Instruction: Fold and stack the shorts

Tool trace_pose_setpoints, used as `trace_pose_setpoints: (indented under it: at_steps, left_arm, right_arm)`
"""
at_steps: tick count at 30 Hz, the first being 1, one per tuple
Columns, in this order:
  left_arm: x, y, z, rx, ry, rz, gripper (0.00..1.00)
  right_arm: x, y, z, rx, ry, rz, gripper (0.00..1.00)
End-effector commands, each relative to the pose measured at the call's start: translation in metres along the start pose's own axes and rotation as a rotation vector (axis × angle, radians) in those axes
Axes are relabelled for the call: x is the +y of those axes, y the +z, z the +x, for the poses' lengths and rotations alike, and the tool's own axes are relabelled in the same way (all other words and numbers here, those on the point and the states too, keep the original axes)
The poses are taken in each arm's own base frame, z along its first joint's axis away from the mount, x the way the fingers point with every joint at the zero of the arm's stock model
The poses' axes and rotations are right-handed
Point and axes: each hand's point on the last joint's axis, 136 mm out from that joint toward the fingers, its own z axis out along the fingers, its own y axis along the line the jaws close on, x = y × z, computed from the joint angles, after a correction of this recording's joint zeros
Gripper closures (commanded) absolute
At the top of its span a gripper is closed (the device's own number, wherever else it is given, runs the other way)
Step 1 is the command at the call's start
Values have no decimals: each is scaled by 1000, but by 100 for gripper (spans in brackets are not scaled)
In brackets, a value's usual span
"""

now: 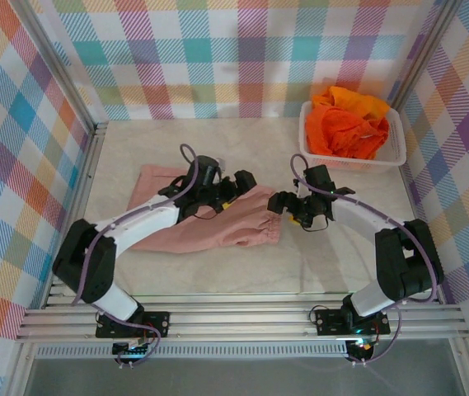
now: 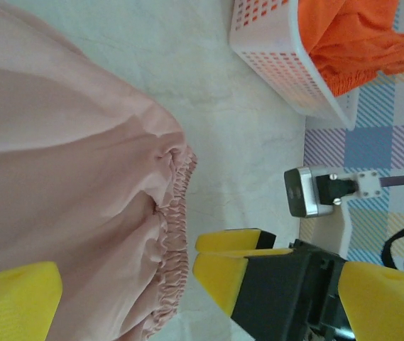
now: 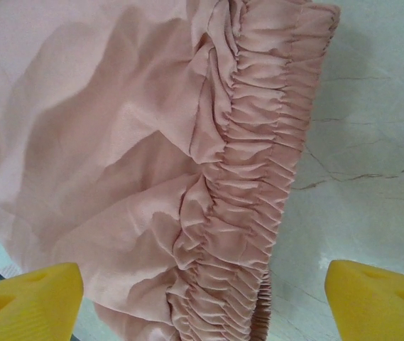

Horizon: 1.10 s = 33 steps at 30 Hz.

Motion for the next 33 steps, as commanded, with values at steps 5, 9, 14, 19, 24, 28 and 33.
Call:
trace_pose_setpoints:
  at_steps: [5,9,14,19,24,28,33]
  left_arm:
    - [40,33,14,18,-64,-80,0]
    - [73,36,26,29,-79,-148,0]
    - [101,37,36,37,-89,-211,0]
    - [119,35,43,36,-98,-252,0]
    - [128,37,46,39,-111,-265,0]
    - [131,39,47,40,-121,-268,0]
    - [131,40,47,42,-125,-266,0]
  right_arm:
    - [-1,12,10,59,45,-30,15]
    - [-2,19,11,79,71,-45,18]
    - [1,29,14,112,96,-67,21]
    - [2,40,18,135,106,-56,23]
    - [6,49,22,156,119,-68,26]
    - [13,55,25,164,116,-74,30]
    - [18,66,29,182,121,-78,37]
